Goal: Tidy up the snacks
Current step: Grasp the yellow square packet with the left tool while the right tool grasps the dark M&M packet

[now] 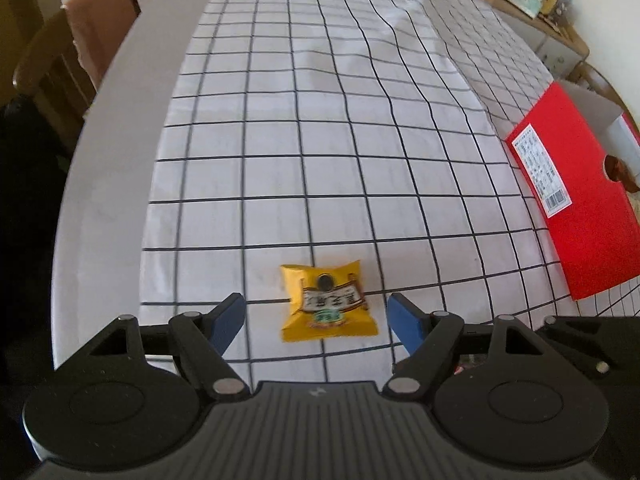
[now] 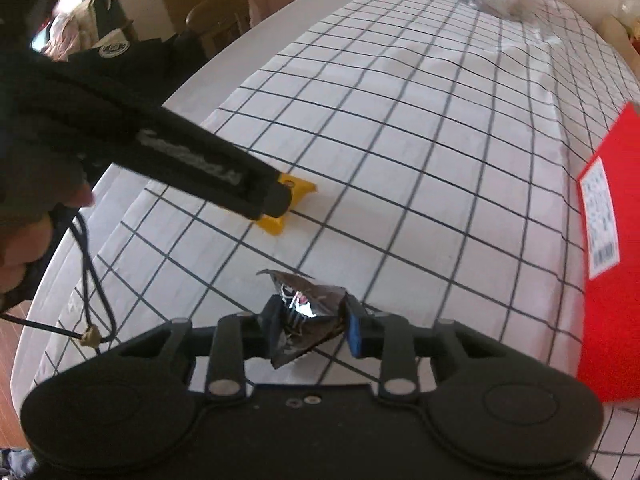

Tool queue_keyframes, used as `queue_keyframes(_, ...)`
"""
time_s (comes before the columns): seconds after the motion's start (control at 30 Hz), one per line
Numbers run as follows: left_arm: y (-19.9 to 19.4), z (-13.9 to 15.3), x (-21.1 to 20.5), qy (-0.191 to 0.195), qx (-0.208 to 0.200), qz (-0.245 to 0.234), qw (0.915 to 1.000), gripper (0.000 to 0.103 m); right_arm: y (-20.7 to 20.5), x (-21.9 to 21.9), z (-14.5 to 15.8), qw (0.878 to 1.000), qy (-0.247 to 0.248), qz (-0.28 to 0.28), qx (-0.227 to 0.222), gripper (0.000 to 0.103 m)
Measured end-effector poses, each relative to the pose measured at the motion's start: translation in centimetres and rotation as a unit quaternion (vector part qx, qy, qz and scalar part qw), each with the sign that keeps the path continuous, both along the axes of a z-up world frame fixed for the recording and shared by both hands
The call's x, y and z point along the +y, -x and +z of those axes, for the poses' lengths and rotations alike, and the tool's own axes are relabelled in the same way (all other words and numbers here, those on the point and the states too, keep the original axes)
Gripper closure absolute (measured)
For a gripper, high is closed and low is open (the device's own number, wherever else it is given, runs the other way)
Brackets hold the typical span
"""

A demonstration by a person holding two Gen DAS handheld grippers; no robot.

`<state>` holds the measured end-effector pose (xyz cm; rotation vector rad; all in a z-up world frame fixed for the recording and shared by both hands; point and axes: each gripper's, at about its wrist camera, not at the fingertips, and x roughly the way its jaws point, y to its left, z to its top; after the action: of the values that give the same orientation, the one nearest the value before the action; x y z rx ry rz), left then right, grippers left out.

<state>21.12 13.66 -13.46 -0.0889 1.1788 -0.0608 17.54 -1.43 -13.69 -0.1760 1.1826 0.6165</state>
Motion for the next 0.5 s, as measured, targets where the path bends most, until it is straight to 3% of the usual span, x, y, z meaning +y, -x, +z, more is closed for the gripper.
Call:
queue_keyframes(0.17, -1.0, -1.0, -1.1, -0.007, 0.012, -0.001, 0.9999, 0.027, 0.2, -1.0, 0.2, 1.000, -0.003, -0.012, -0.001, 0.073)
queue_keyframes(0.3, -1.2, -1.6, -1.7, -0.021, 0.023, -0.003, 0.9995, 0.052, 0.3, -1.4, 0.2, 1.000, -0.003, -0.019, -0.002, 0.073)
queue_keyframes(0.5, -0.9, -2.0, -1.4, -0.026, 0.022, 0.010, 0.9994, 0.062, 0.5, -1.8, 0.2, 1.000, -0.005, -0.028, -0.004, 0.074)
